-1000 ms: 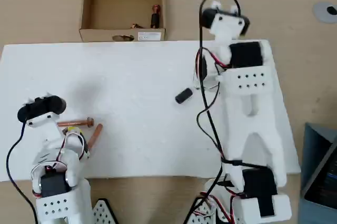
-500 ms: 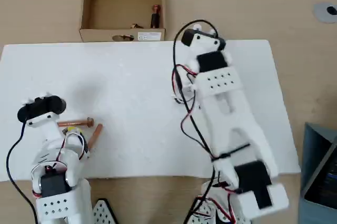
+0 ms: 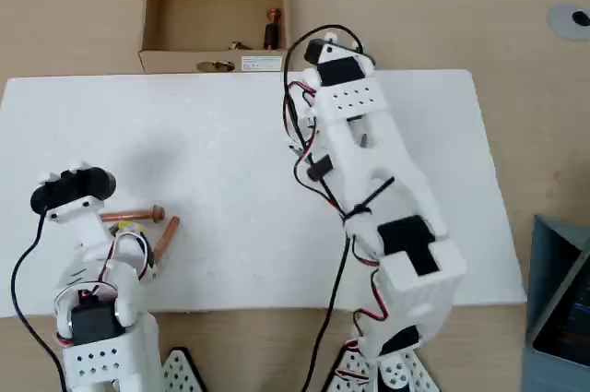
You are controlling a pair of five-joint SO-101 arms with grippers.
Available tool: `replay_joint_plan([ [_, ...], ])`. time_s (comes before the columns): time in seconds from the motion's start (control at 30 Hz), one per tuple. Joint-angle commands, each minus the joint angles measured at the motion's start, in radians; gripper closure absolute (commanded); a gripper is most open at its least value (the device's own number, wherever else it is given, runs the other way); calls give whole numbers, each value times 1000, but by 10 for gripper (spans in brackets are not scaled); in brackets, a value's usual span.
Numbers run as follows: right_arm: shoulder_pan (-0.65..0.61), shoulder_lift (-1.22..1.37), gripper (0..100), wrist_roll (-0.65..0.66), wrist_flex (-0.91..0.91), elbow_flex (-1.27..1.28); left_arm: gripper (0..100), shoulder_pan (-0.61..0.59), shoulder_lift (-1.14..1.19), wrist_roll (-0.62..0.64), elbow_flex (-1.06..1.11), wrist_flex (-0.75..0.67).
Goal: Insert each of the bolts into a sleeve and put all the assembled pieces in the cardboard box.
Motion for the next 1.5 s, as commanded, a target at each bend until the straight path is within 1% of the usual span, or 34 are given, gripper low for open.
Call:
replay_joint_plan([
  [0.0,-15,31,726,-9,-11,-74,997,0,-8,-3,-6,-9],
  [0.5,-13,275,727,-9,-11,-278,997,0,-8,-3,-6,-9],
  [0.73,-19,329,728,-11,-11,-291,997,0,-8,-3,-6,-9],
  [0.8,-21,329,752,-11,-9,-286,997,0,-8,-3,-6,-9],
  [0.97,-24,329,899,-8,-9,-288,997,0,-8,-3,-6,-9],
  [1.03,-24,331,940,-3,-9,-285,997,0,-8,-3,-6,-9],
  [1.33,-24,331,955,-2,-8,-285,997,0,-8,-3,-6,-9],
  [1.43,-24,326,991,0,8,-292,997,0,-8,-3,-6,-9],
  [1.47,-25,325,988,2,12,-295,997,0,-8,-3,-6,-9],
])
